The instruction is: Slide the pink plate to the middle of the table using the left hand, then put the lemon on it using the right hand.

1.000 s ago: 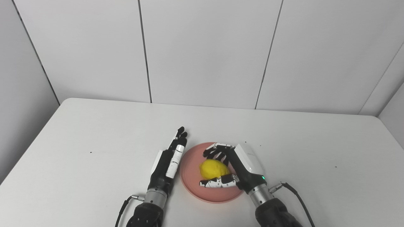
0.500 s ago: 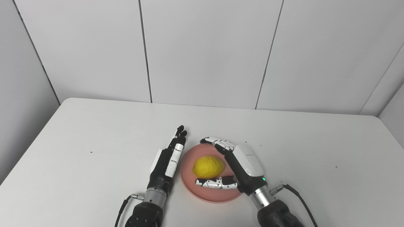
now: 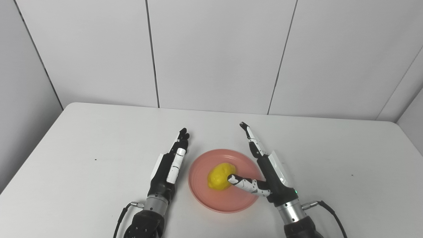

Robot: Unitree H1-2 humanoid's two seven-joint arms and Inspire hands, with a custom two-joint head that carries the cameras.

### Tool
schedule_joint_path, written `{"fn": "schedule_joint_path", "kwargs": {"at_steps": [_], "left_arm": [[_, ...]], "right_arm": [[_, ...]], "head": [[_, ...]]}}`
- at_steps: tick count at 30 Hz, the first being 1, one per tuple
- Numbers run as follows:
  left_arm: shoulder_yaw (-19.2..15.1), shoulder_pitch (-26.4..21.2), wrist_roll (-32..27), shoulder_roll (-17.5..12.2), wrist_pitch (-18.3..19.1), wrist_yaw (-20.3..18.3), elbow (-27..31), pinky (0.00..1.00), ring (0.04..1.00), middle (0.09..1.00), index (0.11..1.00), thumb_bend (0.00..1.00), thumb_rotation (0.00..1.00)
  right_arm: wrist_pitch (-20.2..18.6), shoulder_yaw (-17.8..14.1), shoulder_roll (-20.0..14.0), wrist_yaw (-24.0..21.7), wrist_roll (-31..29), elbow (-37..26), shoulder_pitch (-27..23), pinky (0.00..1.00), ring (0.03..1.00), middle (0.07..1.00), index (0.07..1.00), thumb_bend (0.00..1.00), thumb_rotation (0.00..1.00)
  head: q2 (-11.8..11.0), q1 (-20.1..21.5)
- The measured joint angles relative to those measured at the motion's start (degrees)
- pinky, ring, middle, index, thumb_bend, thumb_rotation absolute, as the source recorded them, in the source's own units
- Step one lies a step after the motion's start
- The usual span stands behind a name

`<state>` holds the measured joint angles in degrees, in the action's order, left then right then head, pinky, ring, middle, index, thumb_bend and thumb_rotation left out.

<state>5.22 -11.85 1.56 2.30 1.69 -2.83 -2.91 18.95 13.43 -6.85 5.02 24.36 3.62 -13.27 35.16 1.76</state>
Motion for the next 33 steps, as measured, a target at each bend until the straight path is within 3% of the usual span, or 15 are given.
{"fn": "schedule_joint_path", "kwargs": {"at_steps": [7, 18, 33], "left_arm": [[-0.61, 0.75, 0.00, -0.77, -0.53, 0.05, -0.01, 1.00, 0.990, 0.981, 0.987, 0.74, 1.00], [-1.95, 0.75, -0.70, -2.41, -5.51, -0.20, -2.00, 0.95, 0.997, 1.000, 1.000, 0.68, 1.00], [-2.74, 0.77, -1.33, -2.86, -7.29, -1.15, -2.58, 0.96, 1.000, 1.000, 1.000, 0.69, 1.00]], "right_arm": [[-4.36, -3.68, 0.98, -2.14, -5.52, -1.86, 2.46, 1.00, 1.000, 1.000, 1.000, 0.57, 0.99], [-13.98, -8.77, 5.21, -0.62, -5.55, -1.99, 4.32, 0.99, 1.000, 1.000, 1.000, 0.67, 1.00], [-13.91, -11.28, 6.08, -0.99, -15.59, 1.84, 2.56, 0.99, 1.000, 1.000, 1.000, 0.67, 1.00]], "head": [[0.09, 0.09], [-0.18, 1.67], [-0.35, 2.28]]}}
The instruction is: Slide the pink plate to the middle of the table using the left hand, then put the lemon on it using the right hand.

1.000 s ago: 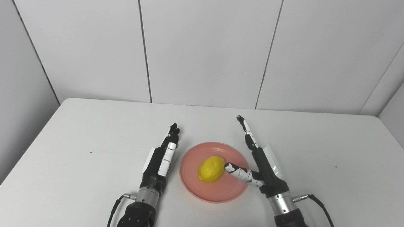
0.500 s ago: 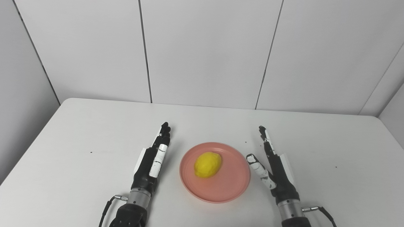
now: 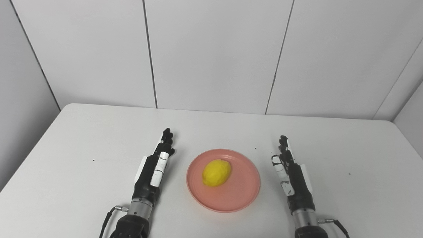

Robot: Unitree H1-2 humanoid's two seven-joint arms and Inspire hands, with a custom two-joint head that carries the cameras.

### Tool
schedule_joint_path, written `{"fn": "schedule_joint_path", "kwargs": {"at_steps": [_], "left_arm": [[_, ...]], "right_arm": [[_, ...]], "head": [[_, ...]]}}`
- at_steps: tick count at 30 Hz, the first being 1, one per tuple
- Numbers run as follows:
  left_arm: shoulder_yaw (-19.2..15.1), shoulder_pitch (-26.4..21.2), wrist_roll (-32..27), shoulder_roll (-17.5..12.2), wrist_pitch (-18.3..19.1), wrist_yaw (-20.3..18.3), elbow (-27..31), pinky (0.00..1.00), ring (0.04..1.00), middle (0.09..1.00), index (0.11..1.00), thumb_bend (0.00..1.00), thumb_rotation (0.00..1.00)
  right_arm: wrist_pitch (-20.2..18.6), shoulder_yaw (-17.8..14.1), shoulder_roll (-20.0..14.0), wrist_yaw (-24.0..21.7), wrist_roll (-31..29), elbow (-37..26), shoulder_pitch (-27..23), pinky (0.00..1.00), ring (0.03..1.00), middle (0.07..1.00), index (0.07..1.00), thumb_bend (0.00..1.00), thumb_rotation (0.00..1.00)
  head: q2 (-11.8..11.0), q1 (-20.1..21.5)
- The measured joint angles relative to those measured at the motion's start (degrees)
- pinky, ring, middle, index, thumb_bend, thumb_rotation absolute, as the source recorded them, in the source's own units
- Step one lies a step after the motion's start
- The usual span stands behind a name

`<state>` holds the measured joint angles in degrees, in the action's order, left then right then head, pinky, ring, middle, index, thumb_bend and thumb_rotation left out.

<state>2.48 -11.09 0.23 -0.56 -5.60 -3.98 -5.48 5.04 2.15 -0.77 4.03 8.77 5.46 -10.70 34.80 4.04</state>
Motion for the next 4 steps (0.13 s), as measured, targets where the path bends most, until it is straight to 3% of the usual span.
{"fn": "schedule_joint_path", "kwargs": {"at_steps": [4], "left_arm": [[-0.16, 0.05, 0.00, 0.01, -0.02, 0.03, -0.01, 0.98, 1.000, 1.000, 1.000, 0.69, 1.00]], "right_arm": [[0.86, -0.02, -0.21, -0.57, -1.42, 0.27, -0.18, 1.00, 1.000, 1.000, 1.000, 0.62, 1.00]], "head": [[0.00, 0.00]]}}
